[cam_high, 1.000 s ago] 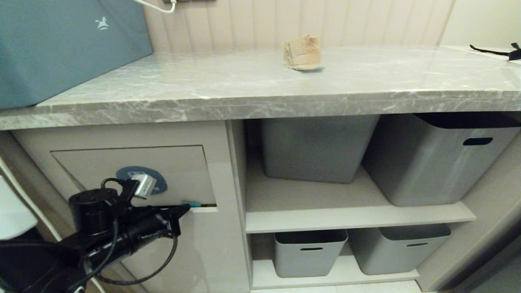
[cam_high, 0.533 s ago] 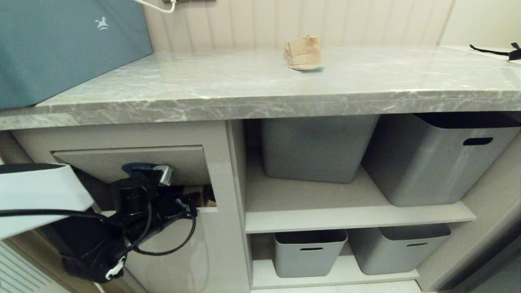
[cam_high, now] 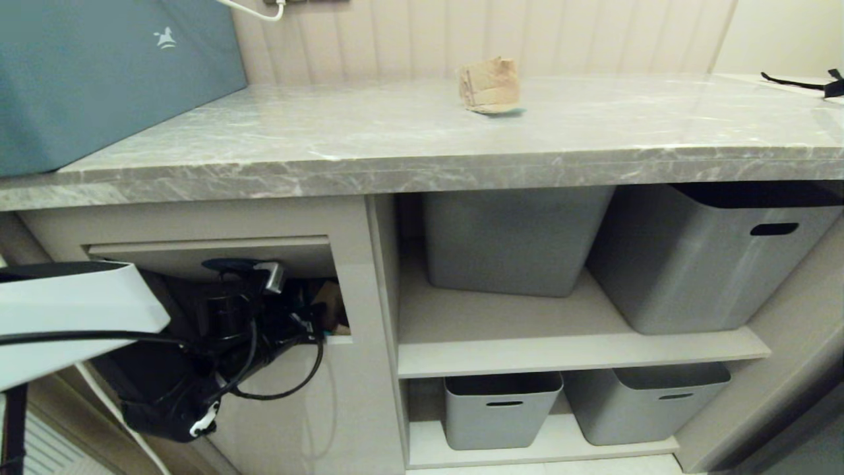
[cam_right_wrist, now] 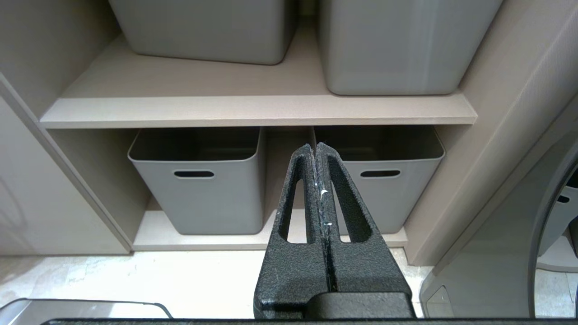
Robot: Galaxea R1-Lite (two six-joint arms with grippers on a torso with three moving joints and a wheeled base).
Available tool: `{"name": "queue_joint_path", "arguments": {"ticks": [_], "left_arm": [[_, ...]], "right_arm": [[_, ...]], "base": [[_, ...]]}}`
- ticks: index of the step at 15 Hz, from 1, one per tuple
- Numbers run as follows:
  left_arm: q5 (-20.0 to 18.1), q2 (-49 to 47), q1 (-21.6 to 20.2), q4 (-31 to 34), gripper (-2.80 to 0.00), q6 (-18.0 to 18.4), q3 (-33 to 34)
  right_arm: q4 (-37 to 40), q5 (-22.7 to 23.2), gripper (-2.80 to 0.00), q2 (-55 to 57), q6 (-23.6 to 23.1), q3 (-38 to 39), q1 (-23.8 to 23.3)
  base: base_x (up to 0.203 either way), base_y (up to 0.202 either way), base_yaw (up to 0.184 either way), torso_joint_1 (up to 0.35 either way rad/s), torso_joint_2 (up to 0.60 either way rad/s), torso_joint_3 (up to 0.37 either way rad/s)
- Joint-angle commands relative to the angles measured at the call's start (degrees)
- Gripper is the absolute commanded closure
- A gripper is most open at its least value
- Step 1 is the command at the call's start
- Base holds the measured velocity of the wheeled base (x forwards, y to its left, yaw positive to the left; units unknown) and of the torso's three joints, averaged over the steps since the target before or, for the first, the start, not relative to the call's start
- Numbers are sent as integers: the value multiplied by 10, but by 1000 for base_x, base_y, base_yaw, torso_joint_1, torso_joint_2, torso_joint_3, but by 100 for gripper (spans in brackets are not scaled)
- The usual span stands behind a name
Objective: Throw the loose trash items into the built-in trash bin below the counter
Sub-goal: Pick up the garbage
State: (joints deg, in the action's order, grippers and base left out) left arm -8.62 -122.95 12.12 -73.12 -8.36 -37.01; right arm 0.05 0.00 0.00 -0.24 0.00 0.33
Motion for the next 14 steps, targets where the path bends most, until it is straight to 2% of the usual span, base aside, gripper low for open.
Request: {"name": "queue_joint_path", "arguments": {"ticks": [1, 9, 14], "left_arm": [[0, 18, -2, -5, 0, -2, 15], [-3, 96, 0, -5, 0, -5, 108], [-3, 187, 0, -5, 0, -6, 220]], "right_arm": [[0, 0, 0, -1, 0, 0, 0], [0, 0, 0, -1, 0, 0, 0], [0, 0, 0, -1, 0, 0, 0]], "base": [[0, 0, 0, 0, 0, 0], [0, 0, 0, 0, 0, 0], [0, 0, 0, 0, 0, 0]]}}
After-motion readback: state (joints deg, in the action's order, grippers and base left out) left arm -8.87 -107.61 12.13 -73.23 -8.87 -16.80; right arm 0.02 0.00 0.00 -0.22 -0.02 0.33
